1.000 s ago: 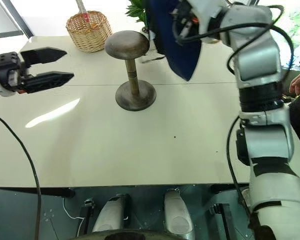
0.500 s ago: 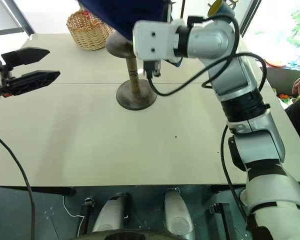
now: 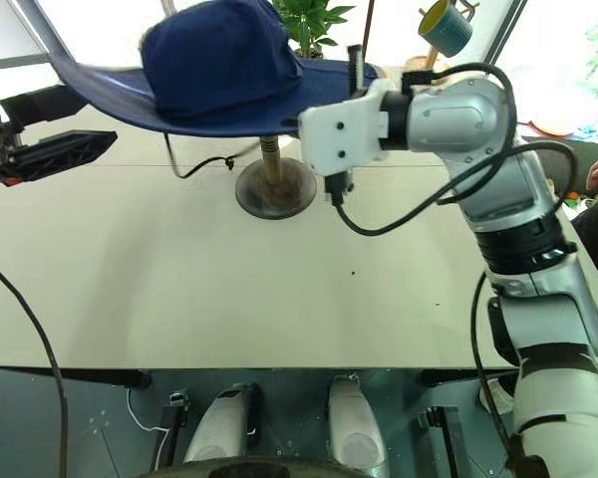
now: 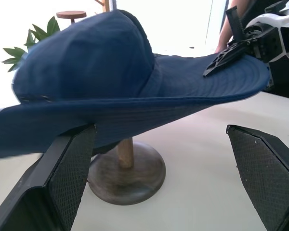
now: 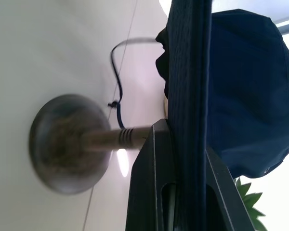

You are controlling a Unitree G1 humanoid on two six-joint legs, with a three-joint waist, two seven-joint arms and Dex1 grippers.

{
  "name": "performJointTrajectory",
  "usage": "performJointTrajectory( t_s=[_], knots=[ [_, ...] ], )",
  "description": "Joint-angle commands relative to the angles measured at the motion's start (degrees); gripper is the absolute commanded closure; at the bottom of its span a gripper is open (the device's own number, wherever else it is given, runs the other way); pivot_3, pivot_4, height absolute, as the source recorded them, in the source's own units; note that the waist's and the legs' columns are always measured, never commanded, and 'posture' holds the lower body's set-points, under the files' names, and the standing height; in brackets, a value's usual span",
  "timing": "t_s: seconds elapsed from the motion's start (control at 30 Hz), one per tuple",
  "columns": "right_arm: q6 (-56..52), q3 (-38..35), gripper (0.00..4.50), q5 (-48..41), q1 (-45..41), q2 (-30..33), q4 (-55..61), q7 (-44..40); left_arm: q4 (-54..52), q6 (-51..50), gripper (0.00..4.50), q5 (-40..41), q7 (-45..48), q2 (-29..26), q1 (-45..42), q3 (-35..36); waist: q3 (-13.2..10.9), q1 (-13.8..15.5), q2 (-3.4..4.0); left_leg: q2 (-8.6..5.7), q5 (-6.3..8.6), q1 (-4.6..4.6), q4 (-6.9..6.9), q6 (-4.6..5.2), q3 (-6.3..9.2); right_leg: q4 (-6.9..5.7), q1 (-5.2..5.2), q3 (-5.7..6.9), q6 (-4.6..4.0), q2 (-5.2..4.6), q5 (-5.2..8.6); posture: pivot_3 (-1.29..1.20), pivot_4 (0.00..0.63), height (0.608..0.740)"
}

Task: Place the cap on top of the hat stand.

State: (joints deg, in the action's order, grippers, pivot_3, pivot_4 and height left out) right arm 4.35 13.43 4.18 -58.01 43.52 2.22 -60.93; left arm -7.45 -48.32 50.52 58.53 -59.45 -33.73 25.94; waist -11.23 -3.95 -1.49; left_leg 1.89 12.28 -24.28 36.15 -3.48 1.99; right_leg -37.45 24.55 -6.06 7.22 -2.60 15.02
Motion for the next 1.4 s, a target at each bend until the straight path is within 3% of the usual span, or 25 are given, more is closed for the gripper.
performJointTrajectory(
  t_s=[0.03,0.33,0.57,0.77,0.97,1.07,1.2,1.4],
  knots=[
    [0.05,-3.57,4.48,0.16,0.76,2.15,0.01,0.78,-0.22,0.82,0.0,0.47,0.31,-1.41,-1.57,0.9,0.0,-0.05,0.0,0.0,0.0,0.01,0.0,0.0,0.0,0.0,0.0,0.0,0.0,0.01,0.0,0.0,0.15,0.74],
    [5.38,-2.21,4.48,4.18,7.98,1.21,0.34,5.49,-1.51,-2.75,0.0,2.81,1.15,-4.83,2.87,6.72,0.0,-0.12,0.0,0.01,0.0,0.09,-0.02,0.0,-0.03,-0.02,-0.01,-0.01,0.0,0.01,0.0,0.0,0.15,0.74],
    [19.68,1.9,4.48,18.72,12.76,0.12,-3.67,17.45,-1.93,-6.11,0.0,4.39,0.1,-6.68,8.08,13.59,0.0,-0.03,-0.01,0.01,0.0,0.09,0.0,0.0,-0.03,-0.01,-0.02,-0.01,-0.15,0.0,0.09,0.0,0.15,0.74],
    [24.2,4.28,4.48,28.83,12.17,-2.94,-8.52,27.89,-3.27,-7.22,0.0,4.97,0.39,-7.4,12.18,16.87,0.01,-0.18,-0.02,0.01,-0.02,0.09,0.01,-0.03,-0.02,-0.03,-0.03,-0.01,-0.2,0.0,0.1,0.0,0.15,0.74],
    [23.98,3.77,4.48,28.54,10.24,-4.31,-11.29,28.39,-3.82,-6.81,0.0,4.73,0.86,-7.8,14.02,17.3,0.01,-0.19,-0.01,0.01,-0.02,0.11,-0.01,-0.03,-0.02,-0.03,-0.03,-0.01,-0.2,0.0,0.09,0.0,0.15,0.74],
    [21.49,3.07,3.55,23.69,11.1,-4.38,-10.98,24.28,-3.77,-6.29,0.0,4.87,0.6,-7.48,13.41,16.18,0.03,-0.1,-0.04,0.01,-0.02,0.12,0.0,-0.03,-0.01,-0.03,-0.06,-0.01,-0.19,0.0,0.09,0.0,0.15,0.74],
    [18.44,2.07,1.48,21.65,12.3,-3.61,-8.54,22.17,-4.61,-5.12,0.0,4.11,1.6,-7.07,14.2,14.14,0.03,-0.1,-0.04,0.01,-0.02,0.13,0.02,-0.03,-0.01,-0.03,-0.1,-0.01,-0.15,-0.01,0.06,0.0,0.15,0.74],
    [13.54,-2.71,1.48,13.77,17.86,1.05,-1.36,15.66,-4.03,-2.89,0.0,3.03,2.17,-6.72,14.34,11.9,0.02,-0.04,-0.04,0.01,-0.02,0.13,-0.01,-0.03,-0.01,-0.03,-0.1,-0.01,-0.05,-0.01,0.01,0.0,0.15,0.74]
  ],
)
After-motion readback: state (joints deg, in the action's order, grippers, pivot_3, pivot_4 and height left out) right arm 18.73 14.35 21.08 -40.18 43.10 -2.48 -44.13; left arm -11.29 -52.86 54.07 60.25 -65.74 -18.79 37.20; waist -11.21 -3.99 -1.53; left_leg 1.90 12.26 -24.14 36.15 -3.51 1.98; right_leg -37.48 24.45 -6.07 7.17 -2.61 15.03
